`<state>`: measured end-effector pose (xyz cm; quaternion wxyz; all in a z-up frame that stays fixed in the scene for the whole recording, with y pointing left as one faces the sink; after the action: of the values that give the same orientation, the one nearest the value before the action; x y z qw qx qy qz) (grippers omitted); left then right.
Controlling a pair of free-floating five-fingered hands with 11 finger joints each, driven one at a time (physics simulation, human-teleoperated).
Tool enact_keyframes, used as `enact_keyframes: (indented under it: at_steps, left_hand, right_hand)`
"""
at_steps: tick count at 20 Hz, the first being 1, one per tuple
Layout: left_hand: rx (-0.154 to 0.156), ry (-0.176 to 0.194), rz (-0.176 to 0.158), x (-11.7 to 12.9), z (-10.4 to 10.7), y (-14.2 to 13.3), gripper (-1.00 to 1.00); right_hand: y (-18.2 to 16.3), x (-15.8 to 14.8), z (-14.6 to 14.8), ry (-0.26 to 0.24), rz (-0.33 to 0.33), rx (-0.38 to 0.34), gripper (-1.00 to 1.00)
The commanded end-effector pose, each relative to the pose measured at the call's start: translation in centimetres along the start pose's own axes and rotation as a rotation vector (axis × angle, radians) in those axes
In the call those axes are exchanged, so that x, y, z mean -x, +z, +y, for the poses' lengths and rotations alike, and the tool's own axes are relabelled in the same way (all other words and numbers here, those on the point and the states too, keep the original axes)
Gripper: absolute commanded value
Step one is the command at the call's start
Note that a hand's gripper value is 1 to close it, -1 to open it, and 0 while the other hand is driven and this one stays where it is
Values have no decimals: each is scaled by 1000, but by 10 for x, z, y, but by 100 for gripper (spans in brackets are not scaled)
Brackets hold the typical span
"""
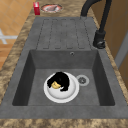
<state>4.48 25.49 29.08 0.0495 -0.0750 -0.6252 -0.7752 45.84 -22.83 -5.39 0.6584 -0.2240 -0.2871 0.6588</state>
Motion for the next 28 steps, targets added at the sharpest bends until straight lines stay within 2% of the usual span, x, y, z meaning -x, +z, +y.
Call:
enact_keyframes:
  at_steps: [1, 3, 4, 8, 10, 12, 15, 18, 28]
  left_hand:
    - [0, 0, 0, 0, 0, 0, 0]
    - [0, 0, 0, 0, 0, 0, 0]
    - [0, 0, 0, 0, 0, 0, 0]
    - [0, 0, 0, 0, 0, 0, 0]
    - [0, 0, 0, 0, 0, 0, 0]
    - [0, 0, 0, 0, 0, 0, 0]
    - [0, 0, 0, 0, 0, 0, 0]
    - [0, 0, 0, 0, 0, 0, 0]
    - [0, 0, 0, 0, 0, 0, 0]
  right_hand:
    - [-1, 0, 11, -13, 13, 26, -100]
    - [5, 0, 6, -33, 24, -11, -100]
    - [8, 2, 5, -6, -12, -37, -100]
    - [19, 0, 2, 5, -4, -107, -100]
    - [31, 7, -1, -14, 10, -83, -100]
    - [27, 2, 3, 3, -8, -162, -100]
    - [28, -1, 5, 13, -3, -144, -100]
    - [34, 4, -2, 0, 3, -133, -100]
    - [84, 4, -52, 15, 3, -141, -100]
